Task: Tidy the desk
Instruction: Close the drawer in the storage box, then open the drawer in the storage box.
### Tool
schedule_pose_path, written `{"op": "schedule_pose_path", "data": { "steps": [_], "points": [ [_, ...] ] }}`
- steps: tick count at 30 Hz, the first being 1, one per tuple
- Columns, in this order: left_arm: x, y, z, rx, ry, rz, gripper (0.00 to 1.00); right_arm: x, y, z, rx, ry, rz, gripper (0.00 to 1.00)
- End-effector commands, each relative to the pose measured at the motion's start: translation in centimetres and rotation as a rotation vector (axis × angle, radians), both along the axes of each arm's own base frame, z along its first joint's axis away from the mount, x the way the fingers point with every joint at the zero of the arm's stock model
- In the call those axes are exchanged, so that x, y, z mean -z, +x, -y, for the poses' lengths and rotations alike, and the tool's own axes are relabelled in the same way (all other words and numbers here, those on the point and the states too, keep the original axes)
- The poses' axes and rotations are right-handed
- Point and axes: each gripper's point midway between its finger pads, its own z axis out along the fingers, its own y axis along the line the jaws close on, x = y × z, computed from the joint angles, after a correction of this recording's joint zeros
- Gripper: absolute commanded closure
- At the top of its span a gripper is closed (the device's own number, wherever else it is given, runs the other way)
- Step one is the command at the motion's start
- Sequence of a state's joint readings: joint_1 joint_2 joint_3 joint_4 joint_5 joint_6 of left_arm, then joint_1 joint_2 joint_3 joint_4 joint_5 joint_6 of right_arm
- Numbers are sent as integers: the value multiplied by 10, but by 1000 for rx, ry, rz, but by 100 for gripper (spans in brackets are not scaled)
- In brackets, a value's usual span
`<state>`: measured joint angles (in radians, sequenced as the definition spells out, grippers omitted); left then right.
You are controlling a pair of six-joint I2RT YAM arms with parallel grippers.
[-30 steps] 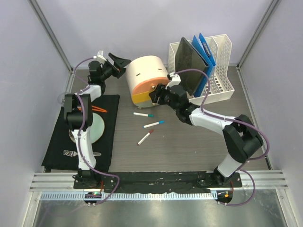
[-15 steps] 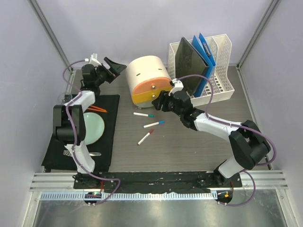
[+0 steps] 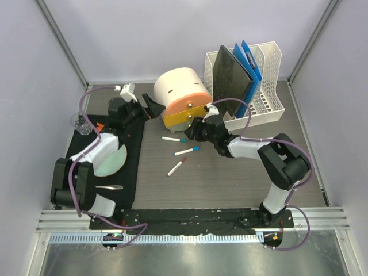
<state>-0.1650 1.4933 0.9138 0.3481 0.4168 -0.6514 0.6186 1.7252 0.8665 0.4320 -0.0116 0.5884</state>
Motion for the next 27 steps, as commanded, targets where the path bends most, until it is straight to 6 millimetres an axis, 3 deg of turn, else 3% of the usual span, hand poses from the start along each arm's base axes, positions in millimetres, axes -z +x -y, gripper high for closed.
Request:
{"op": "schedule_pose_path", "data": {
  "steps": [1, 9, 14, 27],
  "points": [
    [7, -22, -9, -20, 111, 94, 0, -29, 19, -10, -4, 109, 82, 46],
    [5, -42, -19, -44, 145, 120, 0, -23, 29, -4, -5, 84, 101, 46],
    [-7, -55, -10, 23, 124, 150, 0, -14, 40, 10, 13, 60, 100, 46],
    [14, -76, 11, 112, 197, 134, 0, -5, 58, 7, -94, 56, 136, 48]
  ]
}}
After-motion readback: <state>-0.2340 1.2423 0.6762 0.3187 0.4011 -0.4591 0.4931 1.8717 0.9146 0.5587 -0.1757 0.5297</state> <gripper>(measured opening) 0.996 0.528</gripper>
